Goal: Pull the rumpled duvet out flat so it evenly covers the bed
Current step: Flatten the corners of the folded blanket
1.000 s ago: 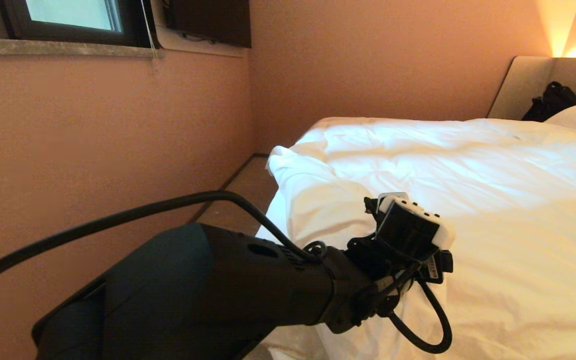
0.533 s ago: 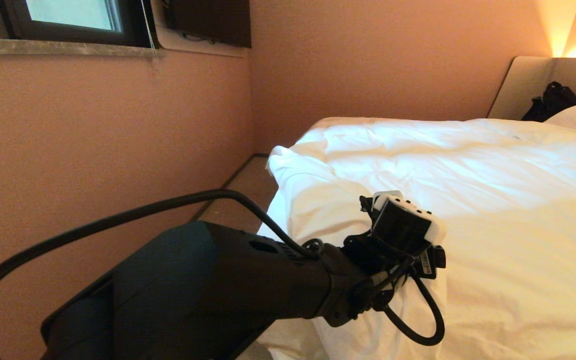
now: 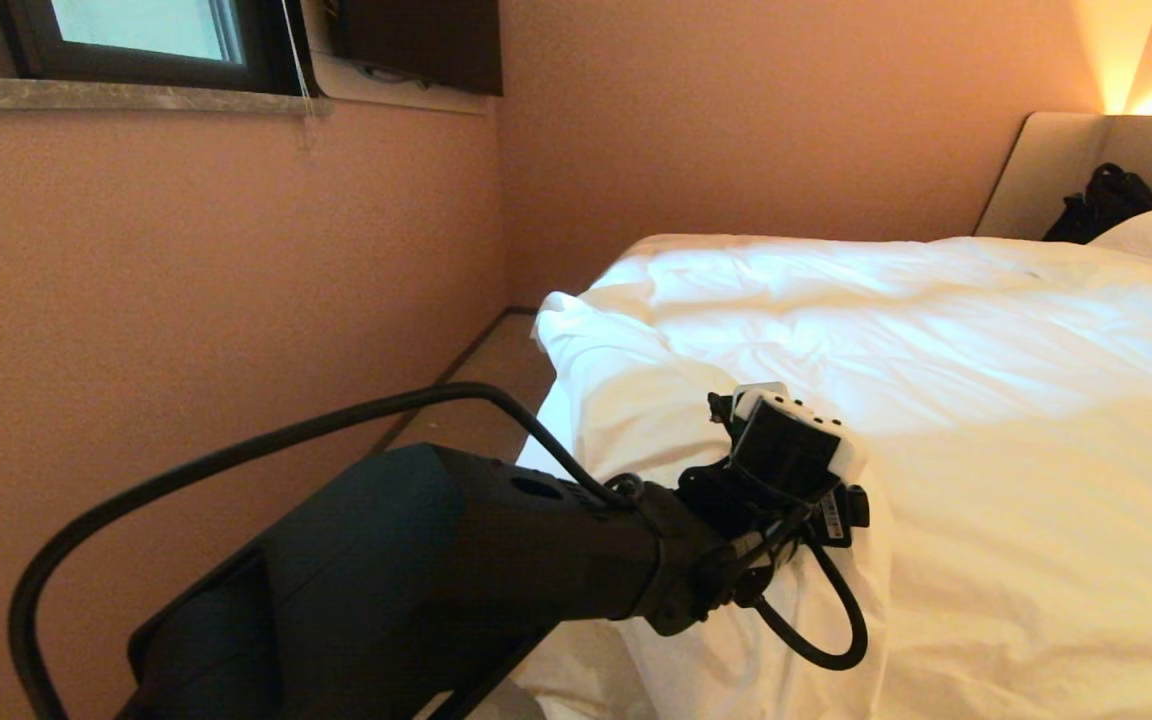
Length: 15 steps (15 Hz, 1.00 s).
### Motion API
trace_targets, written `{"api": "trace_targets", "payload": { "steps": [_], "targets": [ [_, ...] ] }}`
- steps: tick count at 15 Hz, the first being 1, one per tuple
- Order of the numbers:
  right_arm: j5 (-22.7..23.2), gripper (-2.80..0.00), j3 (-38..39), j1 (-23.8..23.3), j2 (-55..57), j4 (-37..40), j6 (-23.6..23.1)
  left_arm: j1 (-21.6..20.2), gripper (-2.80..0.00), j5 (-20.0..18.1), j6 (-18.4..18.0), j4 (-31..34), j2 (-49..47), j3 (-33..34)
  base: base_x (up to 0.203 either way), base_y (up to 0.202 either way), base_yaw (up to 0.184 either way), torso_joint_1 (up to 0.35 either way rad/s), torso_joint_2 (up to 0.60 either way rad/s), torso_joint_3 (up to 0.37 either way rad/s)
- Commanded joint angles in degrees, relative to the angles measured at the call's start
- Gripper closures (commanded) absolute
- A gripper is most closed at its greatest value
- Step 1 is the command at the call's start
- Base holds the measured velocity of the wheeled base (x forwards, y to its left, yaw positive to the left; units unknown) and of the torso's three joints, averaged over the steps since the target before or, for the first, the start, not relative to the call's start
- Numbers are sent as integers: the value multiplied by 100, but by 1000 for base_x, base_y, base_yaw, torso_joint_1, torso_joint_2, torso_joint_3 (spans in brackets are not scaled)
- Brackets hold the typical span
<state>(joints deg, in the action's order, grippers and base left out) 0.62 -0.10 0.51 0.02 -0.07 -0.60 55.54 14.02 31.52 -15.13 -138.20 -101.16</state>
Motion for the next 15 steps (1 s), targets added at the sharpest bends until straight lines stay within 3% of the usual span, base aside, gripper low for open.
{"api": "trace_targets", "payload": {
  "steps": [1,15],
  "targets": [
    [0,0,1,2,-2,-1,-2,-26,-280,13,20,-8,-66,-27,0,0,0,0,0,0],
    [0,0,1,2,-2,-1,-2,-43,-280,-22,20,19,-127,-1,0,0,0,0,0,0]
  ]
}}
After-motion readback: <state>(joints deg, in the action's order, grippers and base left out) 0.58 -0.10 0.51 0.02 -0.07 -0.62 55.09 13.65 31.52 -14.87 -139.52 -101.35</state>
